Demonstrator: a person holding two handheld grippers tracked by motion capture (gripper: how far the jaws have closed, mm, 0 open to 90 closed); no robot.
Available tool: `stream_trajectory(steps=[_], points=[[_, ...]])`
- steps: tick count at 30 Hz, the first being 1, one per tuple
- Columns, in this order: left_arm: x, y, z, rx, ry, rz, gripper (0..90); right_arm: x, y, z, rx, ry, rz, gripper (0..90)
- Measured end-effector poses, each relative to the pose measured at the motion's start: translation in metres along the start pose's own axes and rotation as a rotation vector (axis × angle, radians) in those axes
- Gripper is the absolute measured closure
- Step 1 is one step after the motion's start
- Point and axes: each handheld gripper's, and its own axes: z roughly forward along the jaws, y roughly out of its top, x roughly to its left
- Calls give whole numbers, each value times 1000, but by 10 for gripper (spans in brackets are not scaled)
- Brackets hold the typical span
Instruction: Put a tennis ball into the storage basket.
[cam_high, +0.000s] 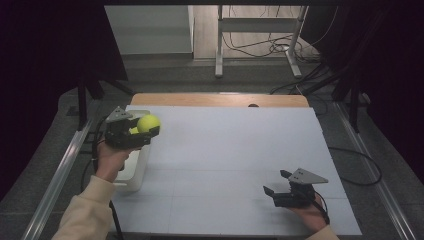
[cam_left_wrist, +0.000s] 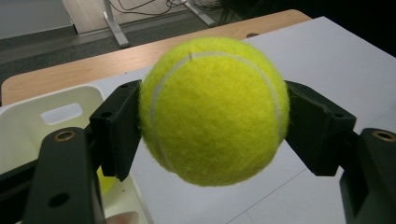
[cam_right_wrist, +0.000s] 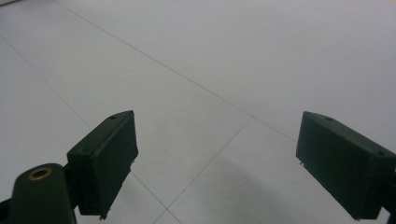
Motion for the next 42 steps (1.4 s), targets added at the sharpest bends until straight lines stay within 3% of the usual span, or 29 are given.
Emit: stream_trajectory(steps=[42], points=[[39,-15,-12,47,117,-57,265,0,0,1,3,-5,0,131]])
